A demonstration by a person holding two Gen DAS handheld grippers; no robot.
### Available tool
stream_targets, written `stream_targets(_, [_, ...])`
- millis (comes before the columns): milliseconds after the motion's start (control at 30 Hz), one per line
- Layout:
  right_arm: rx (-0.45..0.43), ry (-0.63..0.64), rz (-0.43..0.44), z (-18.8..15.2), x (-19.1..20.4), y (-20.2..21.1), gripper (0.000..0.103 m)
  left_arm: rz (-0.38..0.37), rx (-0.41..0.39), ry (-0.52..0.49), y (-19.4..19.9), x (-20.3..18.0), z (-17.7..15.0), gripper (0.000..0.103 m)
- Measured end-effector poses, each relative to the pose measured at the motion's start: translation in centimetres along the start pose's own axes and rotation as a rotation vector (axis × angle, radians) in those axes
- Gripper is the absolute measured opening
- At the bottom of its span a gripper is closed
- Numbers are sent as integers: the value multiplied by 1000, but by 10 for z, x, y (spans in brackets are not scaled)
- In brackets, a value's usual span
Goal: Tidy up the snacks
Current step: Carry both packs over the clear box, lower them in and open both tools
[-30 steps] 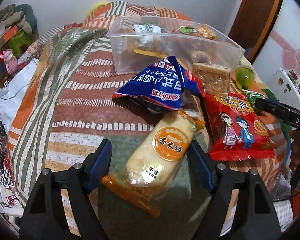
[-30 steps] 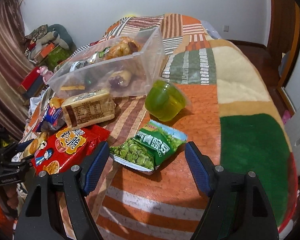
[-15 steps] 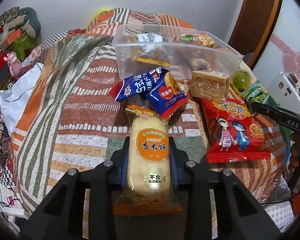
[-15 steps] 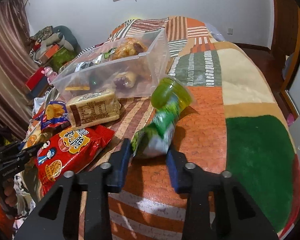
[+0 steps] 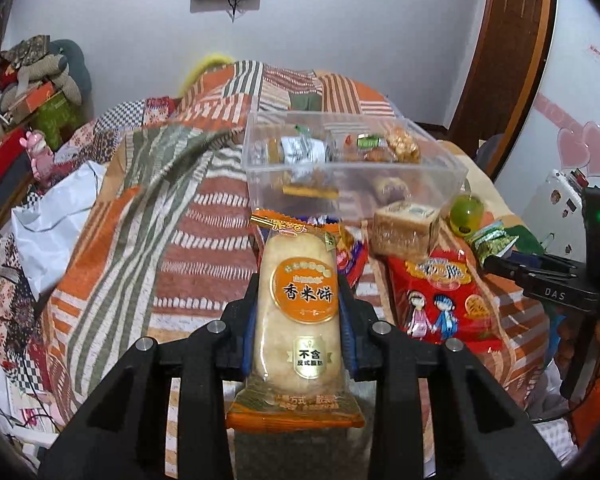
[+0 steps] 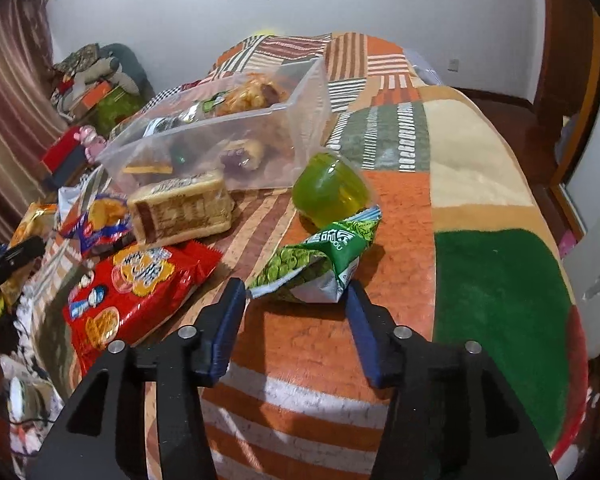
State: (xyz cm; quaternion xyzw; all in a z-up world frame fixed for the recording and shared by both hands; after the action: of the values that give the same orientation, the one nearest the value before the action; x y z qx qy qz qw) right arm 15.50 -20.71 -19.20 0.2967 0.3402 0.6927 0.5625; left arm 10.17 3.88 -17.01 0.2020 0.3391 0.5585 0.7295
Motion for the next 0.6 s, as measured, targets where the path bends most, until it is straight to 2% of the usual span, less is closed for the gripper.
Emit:
stream_targets(267, [6,-88,27,9,-9,-7,49,-1,-28,-5,-1,0,17,33])
stream_targets(367, [1,-72,13,10,-8,-8,36,-5,-32,-7,-4,0,22,33])
stream_targets(467, [-11,-58,18,9,-8,-5,32,-14,-40,-7,-6,0,28,33])
stream_targets(600, [-40,-29,12,10,-5,6,31,-20,-55,-6,-8,2,40,33])
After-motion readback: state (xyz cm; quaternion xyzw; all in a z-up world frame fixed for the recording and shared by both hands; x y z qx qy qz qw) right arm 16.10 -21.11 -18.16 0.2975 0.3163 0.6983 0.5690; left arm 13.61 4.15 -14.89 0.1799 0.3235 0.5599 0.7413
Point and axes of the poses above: each gripper's, at about its wrist camera, not at the fingertips, and y roughly against the way its jaws point, x to its left, z to its top, the point moved 4 cm from there along -y, roughly the way its jaws point, and after that the axes turned 14 degrees about -z, right-handed, at the moved point
